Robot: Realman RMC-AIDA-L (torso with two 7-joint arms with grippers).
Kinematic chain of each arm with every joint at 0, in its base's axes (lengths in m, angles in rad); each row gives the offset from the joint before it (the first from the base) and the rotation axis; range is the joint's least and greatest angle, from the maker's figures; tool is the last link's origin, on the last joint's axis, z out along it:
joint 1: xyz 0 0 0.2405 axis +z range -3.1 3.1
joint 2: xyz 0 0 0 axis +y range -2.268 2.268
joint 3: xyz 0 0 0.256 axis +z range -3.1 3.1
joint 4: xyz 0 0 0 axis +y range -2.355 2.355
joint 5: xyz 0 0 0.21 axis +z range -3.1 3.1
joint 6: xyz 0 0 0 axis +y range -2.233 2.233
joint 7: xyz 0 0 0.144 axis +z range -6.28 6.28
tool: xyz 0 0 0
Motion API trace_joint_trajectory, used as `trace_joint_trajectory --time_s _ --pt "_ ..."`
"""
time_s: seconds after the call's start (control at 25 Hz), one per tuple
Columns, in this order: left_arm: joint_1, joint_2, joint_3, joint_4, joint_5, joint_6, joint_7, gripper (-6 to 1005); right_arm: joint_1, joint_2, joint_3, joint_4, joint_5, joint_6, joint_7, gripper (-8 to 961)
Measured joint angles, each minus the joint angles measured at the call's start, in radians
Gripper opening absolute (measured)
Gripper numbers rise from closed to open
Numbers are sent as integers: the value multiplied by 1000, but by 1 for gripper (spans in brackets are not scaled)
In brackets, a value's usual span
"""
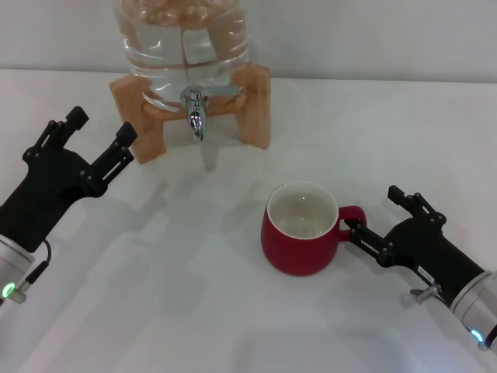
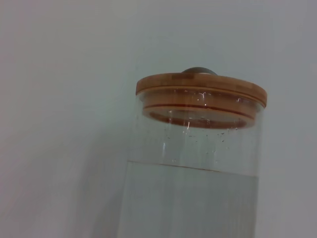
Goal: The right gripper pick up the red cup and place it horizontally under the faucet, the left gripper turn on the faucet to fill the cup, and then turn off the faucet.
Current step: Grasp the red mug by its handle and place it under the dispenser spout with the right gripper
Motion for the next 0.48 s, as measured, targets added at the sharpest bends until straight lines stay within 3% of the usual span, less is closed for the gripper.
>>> trace_joint_trajectory --time_s 0.36,0.48 --pt "-1 -1 0 -1 0 0 0 857 1 0 12 1 1 6 0 839" --pt "-2 -1 0 -1 0 0 0 857 9 0 12 1 1 9 0 796"
